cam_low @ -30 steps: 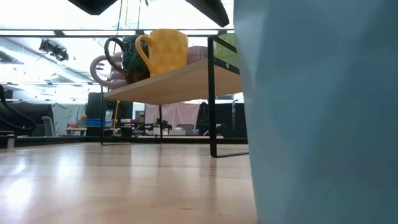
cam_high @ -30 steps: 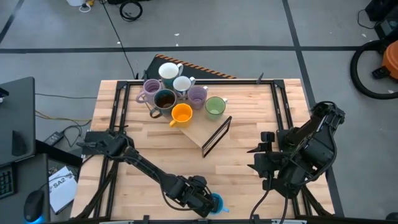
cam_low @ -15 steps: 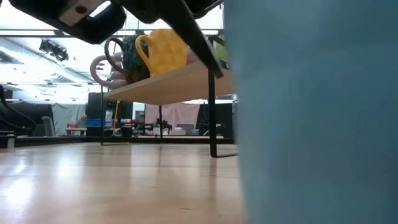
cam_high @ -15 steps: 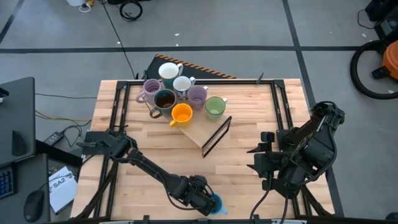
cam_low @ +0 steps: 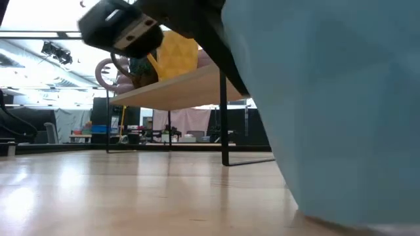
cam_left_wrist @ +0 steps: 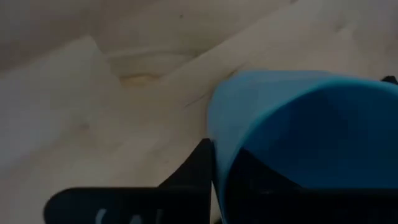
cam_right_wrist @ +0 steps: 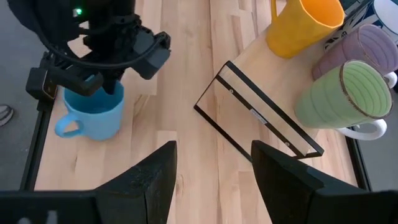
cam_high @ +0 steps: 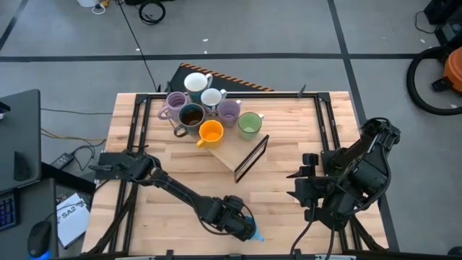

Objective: Place coffee mugs
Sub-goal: Put the blue mug on the shelf, then return to Home Position

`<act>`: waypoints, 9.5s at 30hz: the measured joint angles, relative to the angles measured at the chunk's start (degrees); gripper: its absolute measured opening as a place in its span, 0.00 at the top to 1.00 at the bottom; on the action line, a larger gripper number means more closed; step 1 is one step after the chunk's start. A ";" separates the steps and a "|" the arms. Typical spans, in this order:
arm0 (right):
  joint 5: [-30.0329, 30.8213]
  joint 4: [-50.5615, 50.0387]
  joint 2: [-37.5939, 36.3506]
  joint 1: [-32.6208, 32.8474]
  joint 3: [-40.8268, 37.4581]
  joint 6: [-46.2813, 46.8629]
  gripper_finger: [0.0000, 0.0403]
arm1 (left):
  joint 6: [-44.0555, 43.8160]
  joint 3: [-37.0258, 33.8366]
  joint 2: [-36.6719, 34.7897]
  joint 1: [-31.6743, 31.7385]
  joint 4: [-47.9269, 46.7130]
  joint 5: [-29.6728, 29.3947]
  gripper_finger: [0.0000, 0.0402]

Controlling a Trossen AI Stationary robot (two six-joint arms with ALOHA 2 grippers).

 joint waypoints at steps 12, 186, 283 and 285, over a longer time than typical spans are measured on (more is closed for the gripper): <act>-0.43 -0.08 0.00 0.00 -0.01 0.00 0.47 | 30.52 -0.03 -12.69 5.82 -8.16 6.48 0.93; -2.23 1.99 -4.02 -17.49 -0.02 1.66 0.54 | 98.91 5.85 -27.24 17.67 -17.50 4.78 0.90; -5.87 91.30 -92.11 -17.27 -96.13 -1.18 0.92 | 64.52 -93.74 -115.67 19.01 55.81 -14.20 0.98; -5.57 94.69 -92.11 -17.27 -98.55 -0.11 0.93 | 63.40 -96.03 -117.63 19.01 56.08 -14.19 0.98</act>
